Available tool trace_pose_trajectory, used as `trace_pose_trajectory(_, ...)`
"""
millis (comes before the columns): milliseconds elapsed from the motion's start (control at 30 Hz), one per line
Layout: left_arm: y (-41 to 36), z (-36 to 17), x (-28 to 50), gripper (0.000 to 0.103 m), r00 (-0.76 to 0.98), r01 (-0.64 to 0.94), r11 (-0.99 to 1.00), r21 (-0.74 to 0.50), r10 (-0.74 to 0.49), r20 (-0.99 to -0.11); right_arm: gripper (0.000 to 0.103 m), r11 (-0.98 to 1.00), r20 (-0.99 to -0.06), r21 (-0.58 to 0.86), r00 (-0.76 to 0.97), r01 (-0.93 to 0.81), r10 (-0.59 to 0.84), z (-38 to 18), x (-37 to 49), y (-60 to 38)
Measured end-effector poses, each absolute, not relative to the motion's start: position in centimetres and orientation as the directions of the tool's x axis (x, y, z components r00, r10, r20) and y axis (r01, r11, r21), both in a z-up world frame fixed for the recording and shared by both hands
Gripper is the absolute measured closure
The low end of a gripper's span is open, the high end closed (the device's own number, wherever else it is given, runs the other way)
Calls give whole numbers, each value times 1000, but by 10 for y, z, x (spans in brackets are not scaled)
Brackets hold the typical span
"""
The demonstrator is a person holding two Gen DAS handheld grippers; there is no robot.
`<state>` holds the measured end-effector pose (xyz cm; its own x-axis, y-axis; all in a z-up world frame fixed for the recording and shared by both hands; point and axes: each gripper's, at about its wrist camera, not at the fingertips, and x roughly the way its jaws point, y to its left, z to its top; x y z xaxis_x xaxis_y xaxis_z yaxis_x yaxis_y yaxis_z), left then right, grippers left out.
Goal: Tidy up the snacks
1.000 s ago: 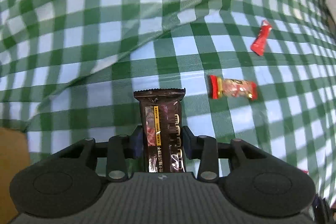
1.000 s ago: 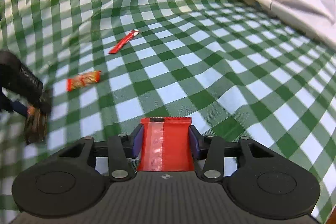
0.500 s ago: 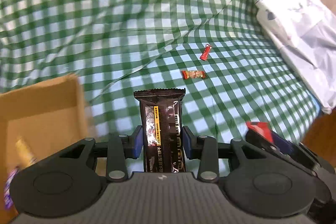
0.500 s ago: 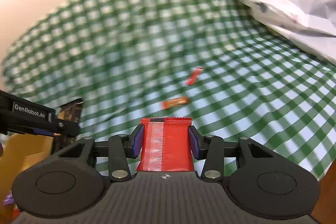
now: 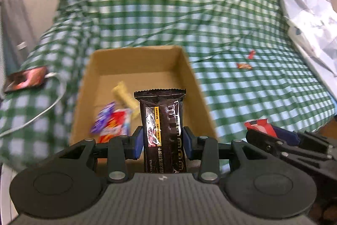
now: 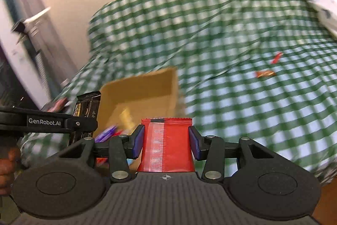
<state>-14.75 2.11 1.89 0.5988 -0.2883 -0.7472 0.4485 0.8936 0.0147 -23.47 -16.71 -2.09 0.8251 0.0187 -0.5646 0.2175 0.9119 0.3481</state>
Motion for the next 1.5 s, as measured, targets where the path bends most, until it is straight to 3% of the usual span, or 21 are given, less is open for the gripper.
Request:
trace_pose_trajectory(300, 79, 18, -185, 60, 624, 408, 912, -32, -305, -719, 57, 951, -593, 278, 803, 137, 58, -10, -244, -108)
trace_pose_trajectory(1500, 86, 21, -192, 60, 630, 408, 911, -54, -323, -706, 56, 973, -603, 202, 797, 115, 31, -2, -253, -88)
